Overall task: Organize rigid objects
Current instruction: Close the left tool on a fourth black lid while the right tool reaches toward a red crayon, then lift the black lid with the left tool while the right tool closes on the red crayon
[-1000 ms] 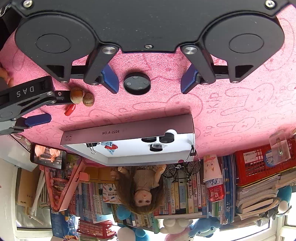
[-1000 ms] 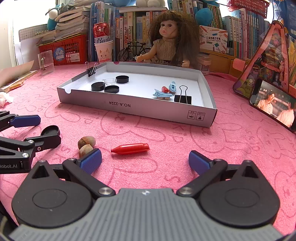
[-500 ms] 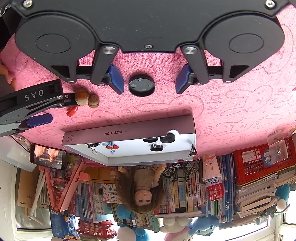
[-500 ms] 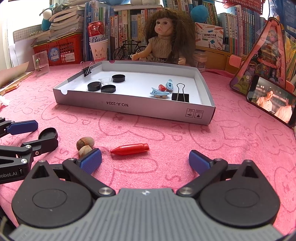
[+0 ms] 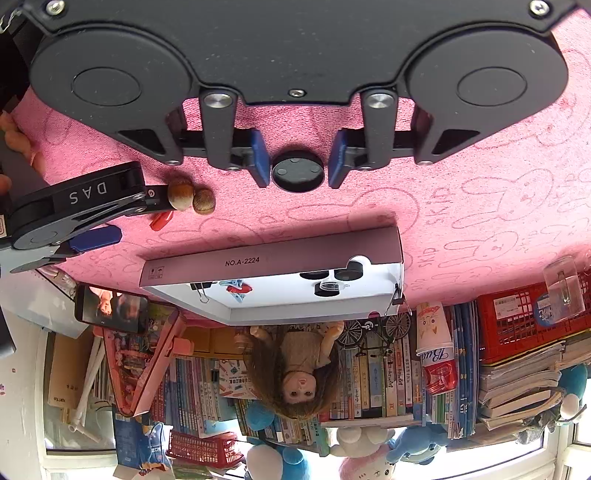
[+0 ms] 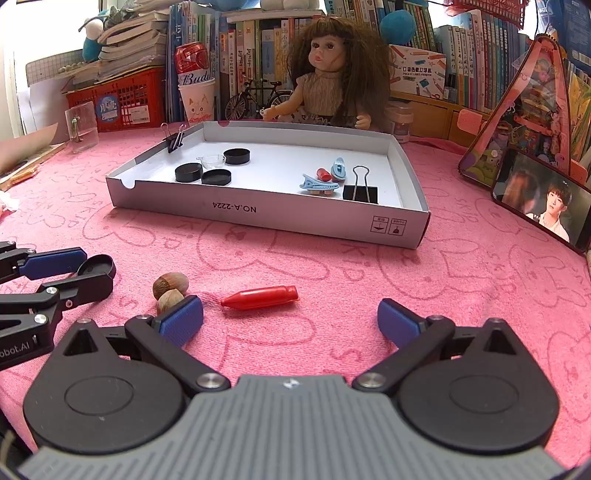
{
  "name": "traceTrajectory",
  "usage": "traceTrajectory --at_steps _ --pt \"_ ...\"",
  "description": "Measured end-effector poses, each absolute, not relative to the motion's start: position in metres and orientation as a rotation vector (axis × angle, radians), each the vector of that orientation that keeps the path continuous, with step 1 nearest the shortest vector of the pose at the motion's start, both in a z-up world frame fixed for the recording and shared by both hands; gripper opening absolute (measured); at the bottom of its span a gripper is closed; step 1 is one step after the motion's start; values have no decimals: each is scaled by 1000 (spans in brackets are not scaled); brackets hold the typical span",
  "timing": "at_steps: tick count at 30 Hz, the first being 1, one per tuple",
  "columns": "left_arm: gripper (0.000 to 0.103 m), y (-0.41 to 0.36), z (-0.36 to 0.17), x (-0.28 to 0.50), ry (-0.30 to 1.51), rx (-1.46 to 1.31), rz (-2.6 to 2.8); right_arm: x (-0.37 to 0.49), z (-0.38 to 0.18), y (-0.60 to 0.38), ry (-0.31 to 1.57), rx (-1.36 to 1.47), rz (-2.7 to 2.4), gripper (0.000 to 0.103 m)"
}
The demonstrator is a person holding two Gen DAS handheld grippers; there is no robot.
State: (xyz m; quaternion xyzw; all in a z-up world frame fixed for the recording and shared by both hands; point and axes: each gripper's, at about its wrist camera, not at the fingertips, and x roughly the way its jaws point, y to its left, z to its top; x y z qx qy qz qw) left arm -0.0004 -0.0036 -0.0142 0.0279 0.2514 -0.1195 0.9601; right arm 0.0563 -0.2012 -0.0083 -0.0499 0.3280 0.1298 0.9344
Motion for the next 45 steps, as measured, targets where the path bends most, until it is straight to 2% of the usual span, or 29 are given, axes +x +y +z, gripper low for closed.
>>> traceTrajectory --at_steps 12,20,33,36,38,45 --pt "30 -2 -14 -1 507 46 -243 56 -8 -201 665 -121 289 103" --pt "30 -3 -14 -1 504 55 -243 50 -4 -197 622 -191 350 93" --pt "30 -5 -16 -1 499 65 -244 47 -2 -191 611 -154 429 78" --pt "30 -4 -15 -1 499 57 -243 46 -1 -190 601 -148 439 67" --pt "30 -1 -14 -2 498 28 -241 44 1 -190 589 -138 435 55" --pt "30 4 -9 0 484 5 -232 44 5 -192 569 -130 419 36"
